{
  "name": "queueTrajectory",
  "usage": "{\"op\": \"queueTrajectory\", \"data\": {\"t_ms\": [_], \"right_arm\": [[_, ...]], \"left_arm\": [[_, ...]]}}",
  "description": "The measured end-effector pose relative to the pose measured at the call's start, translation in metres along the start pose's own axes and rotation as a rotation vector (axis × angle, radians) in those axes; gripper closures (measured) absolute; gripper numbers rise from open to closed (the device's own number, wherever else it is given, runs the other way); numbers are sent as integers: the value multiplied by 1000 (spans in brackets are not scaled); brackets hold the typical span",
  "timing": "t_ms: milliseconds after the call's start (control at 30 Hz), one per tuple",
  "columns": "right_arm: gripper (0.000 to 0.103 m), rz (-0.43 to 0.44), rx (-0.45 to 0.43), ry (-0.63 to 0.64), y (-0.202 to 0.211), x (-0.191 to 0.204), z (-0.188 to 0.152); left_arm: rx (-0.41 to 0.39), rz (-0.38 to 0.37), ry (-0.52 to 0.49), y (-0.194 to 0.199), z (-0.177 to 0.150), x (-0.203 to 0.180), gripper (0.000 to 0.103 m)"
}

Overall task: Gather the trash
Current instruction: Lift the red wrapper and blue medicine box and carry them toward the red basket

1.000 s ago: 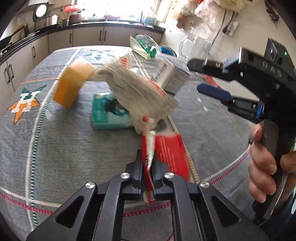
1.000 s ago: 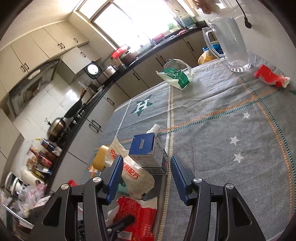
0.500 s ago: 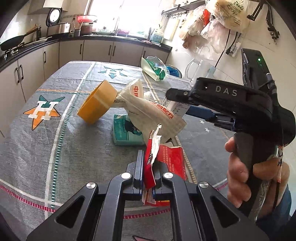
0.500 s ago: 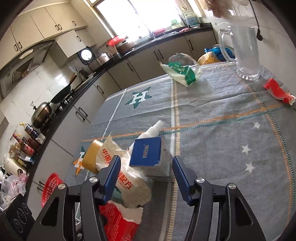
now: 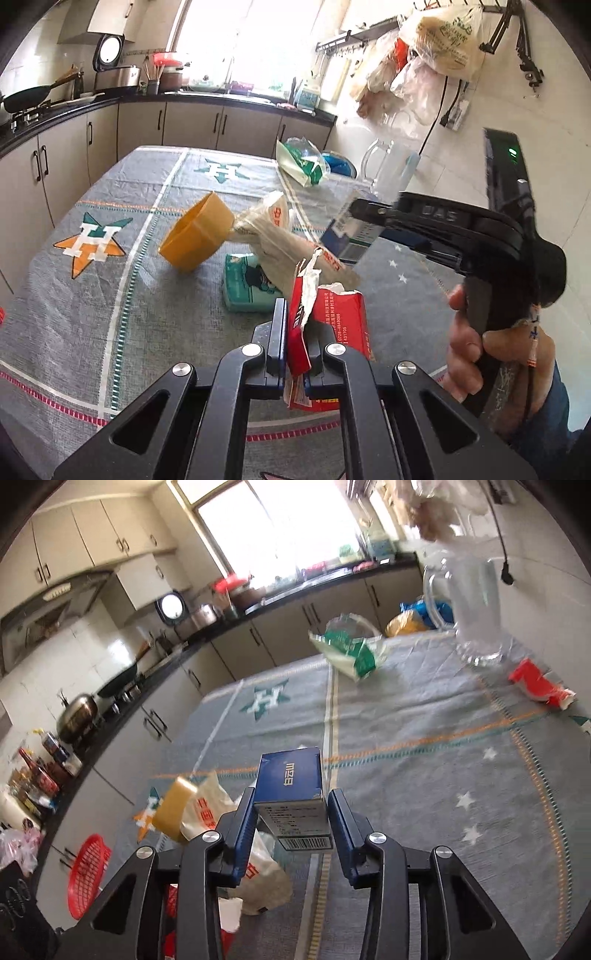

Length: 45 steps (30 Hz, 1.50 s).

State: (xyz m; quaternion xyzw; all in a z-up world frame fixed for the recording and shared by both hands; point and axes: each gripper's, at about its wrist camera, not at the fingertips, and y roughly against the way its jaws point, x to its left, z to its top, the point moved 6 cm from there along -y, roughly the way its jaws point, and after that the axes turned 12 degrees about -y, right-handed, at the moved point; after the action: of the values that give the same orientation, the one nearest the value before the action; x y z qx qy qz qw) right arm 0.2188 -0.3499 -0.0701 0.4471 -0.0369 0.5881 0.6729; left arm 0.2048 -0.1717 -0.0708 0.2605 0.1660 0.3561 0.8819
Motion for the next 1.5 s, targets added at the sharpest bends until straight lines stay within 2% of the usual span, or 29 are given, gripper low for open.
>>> {"op": "queueTrajectory", "data": {"t_ms": [233,533,833,1500], "right_arm": [[61,82,-103,-4,36,12,9],[61,159,-48,39,37,37,-7],[61,183,-38,89,35,47,-16],[61,197,-50,97,39,46,-14]], "left_arm": [[-33,40,32,5,3,10,97],[-19,63,34,2,2,13,97],[-11,68,37,1,1,16,97],[-13,84,49,-1,-2,20,97]]}}
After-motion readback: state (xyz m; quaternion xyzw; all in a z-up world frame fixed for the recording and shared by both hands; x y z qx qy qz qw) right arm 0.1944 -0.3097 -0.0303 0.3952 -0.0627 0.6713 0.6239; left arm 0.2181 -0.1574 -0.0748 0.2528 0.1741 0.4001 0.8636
